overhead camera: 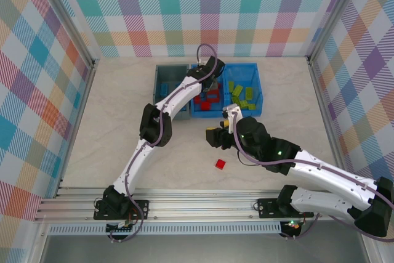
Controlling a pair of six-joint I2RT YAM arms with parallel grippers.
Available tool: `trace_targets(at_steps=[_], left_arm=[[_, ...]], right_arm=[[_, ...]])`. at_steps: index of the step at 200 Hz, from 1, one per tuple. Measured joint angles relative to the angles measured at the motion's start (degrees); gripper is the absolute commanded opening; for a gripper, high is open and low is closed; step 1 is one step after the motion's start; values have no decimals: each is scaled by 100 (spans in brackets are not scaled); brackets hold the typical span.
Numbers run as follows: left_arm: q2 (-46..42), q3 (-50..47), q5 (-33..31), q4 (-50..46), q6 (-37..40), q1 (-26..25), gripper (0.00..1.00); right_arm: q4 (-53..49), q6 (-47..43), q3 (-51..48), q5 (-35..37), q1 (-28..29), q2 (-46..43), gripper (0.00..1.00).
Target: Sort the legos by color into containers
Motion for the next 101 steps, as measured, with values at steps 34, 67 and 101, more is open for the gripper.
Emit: trace_targets(at_steps=[34,67,101], left_arm=[[0,15,186,-11,-50,0,52],[-138,13,282,-175,-74,-33,50],[-1137,-374,221,-337,-203,-170,52]], right_arm=[[-162,72,0,146,0,-48,67],[-765,573,24,437,0,-116,60],[-1864,1851,223,623,46,343,62]])
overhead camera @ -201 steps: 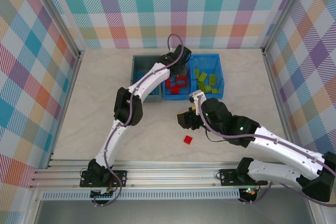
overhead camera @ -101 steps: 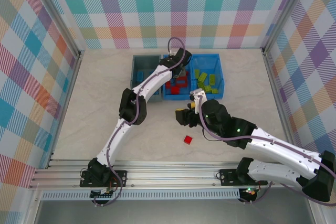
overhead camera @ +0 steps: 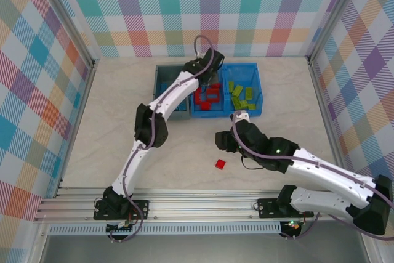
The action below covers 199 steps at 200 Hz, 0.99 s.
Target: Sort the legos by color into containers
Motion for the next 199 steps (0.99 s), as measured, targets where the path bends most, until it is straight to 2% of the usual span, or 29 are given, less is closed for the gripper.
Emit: trace_targets(at_steps=[19,43,64,86,113,142,171,199], left_arm=[[-1296,-1016,-66,96,-70,-160,54],[-3421,-2758,22,393,-201,-439,56],[-5143,-4291,339,636,-341,-675,58],[-6446,-5836,826,802,-485,-846,60],[-7274,-7364,1388,789,-590,-1088,61],[-7997,-8531,1873,780,-688,-1300,61],[-8765,-9103,2031,776,-863,-1307,61],[-9112,-9259,2068,802,-990,-1307,60]], right_arm=[[-549,774,116,-33,118,595,66],[-1023,1558,330,-282,168,1486,68],[-1241,2085,568,-533,168,2111,70],[-1335,2540,680,-791,168,2564,70],[-1244,2973,623,-1075,168,2850,68],[-1049,3209,560,-1224,155,3049,66],[-855,3257,557,-1412,46,3333,59],[-756,3303,463,-1478,4,3477,49]])
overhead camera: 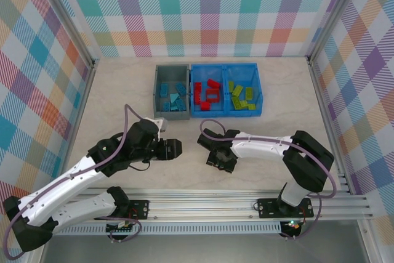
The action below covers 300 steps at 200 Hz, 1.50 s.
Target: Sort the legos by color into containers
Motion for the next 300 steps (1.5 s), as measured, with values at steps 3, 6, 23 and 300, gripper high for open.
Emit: trace_targets(at_steps=[3,6,23,300], left_arm=[[-15,-7,0,0,-2,0,60],[-24,-9,2,0,-22,0,60],[-28,-9,2,20,-59,0,59],[264,509,-1615,321,-332,-4,59]], right_arm=[[-2,-9,-7,-4,0,13,48],[4,2,-15,2,-2,24,47],[11,-31,-22,7,0,76,42],[-3058,-4262,7167,2951,-1617,4315,56]])
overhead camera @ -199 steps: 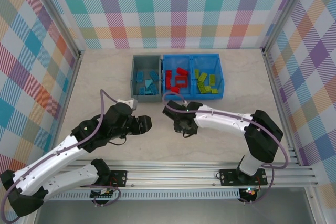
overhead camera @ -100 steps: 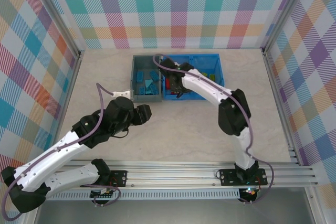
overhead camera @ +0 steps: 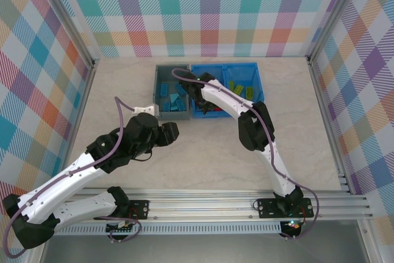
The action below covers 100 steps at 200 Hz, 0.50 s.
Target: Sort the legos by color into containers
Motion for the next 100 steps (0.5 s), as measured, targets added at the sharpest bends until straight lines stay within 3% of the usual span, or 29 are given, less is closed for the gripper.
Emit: trace_targets(at_steps=[51,69,89,93,95,100], left_arm=[[-4,0,-59,-28,-4,0,60],[0,57,-214,-184,-50,0,66],[55,234,-369,-492,-142,39,86],[87,282,-358,-560,-107,83,96],[105,308,-358,-586,-146,111,99],[151,361,-317,-656,-129,184,100]], right_arm=[[68,-85,68,-50,70,-188,54],[227,-144,-28,-116,138,-636,56],[780,-225,-841,-203,173,-1812,74],[946,-205,-1117,-223,177,-2164,80],[1036,-267,-1274,-258,179,-2321,96],[1193,-262,-1600,-291,162,-2736,100]])
